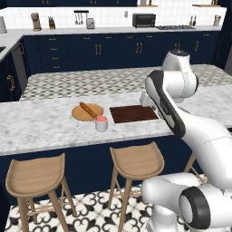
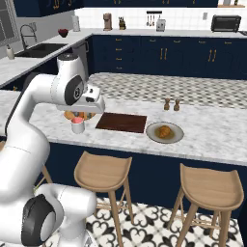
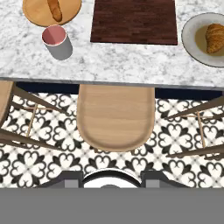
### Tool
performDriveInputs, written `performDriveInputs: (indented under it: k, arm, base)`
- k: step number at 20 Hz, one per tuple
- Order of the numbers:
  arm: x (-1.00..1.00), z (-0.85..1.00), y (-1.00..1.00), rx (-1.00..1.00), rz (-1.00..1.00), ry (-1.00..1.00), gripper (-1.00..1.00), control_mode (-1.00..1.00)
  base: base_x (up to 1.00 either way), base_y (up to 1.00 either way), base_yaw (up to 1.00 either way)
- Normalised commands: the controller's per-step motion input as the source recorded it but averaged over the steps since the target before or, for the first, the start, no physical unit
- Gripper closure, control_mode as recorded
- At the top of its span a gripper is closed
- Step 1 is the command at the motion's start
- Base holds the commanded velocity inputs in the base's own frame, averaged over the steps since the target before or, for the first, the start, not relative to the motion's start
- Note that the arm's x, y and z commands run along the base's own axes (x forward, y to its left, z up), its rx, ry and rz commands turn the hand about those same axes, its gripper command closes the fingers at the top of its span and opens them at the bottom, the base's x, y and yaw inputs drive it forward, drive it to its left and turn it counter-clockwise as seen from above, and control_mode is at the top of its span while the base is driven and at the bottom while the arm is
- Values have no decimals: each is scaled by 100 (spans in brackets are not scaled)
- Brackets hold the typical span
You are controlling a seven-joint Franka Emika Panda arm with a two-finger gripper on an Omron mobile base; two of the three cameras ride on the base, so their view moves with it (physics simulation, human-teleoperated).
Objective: From the different types of pastries on the counter, select a croissant and place it on the cutting board. Then retrieve a jar of jam from the cabinet and place it alongside the croissant on the cutting board.
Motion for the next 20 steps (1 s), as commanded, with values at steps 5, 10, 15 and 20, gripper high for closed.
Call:
performDriveInputs:
  k: [5, 10, 15, 20]
  arm:
    - [3, -20, -23, 3, 0, 0, -100, -100]
    - [71, -67, -100, 9, 0, 3, -100, -100]
    - [50, -43, -100, 0, 0, 6, -100, -100]
    - [27, -4, -92, 4, -6, 12, -100, -100]
  base:
    - [0, 0, 0]
    - [0, 0, 0]
    - [0, 0, 0]
    - [0, 0, 0]
